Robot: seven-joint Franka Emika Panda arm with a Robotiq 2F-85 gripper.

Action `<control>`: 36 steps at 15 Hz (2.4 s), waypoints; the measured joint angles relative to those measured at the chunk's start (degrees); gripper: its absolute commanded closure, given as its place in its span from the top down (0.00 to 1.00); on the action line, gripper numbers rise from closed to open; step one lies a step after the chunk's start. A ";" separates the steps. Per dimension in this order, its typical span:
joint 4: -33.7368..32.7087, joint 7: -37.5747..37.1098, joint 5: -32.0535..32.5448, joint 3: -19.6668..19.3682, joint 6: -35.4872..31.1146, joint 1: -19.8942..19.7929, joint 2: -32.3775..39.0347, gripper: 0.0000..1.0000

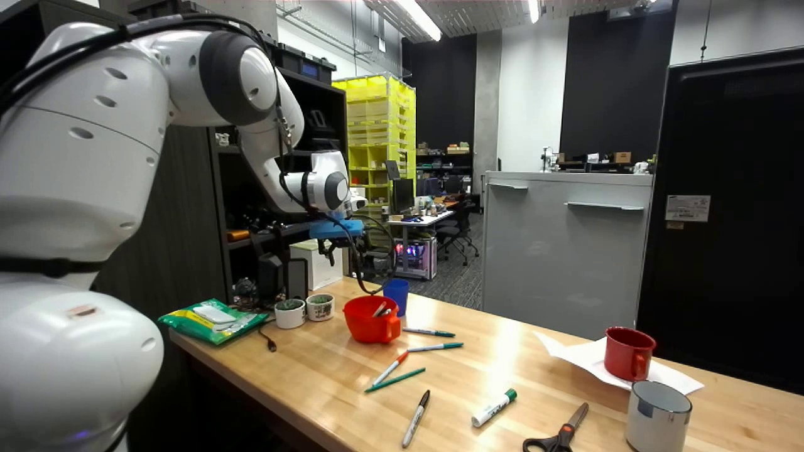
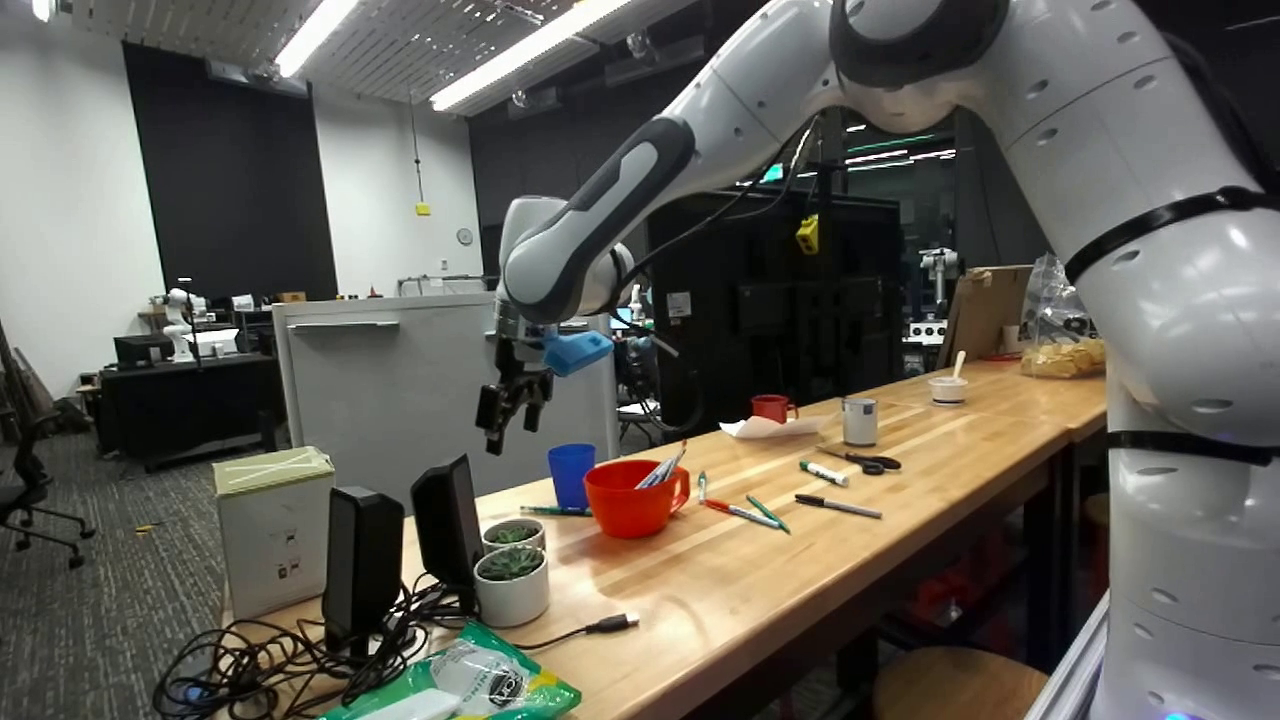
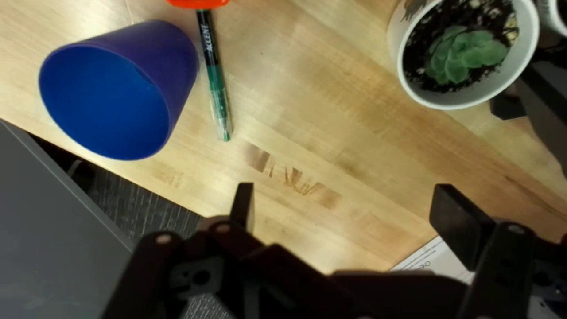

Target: Put one green pen in the orange bowl.

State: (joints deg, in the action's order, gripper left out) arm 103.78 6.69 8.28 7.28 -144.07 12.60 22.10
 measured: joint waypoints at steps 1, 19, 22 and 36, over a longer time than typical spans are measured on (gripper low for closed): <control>-1.74 -0.59 1.14 -0.28 0.05 0.09 1.39 1.00; -17.02 -1.67 5.44 -1.32 17.90 1.97 10.25 1.00; -18.65 -3.43 5.44 -1.32 22.30 2.64 10.52 1.00; -15.11 -7.12 2.15 1.69 30.86 4.10 6.32 1.00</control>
State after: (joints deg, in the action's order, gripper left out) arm 88.67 -0.43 10.43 8.98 -113.21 16.70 28.42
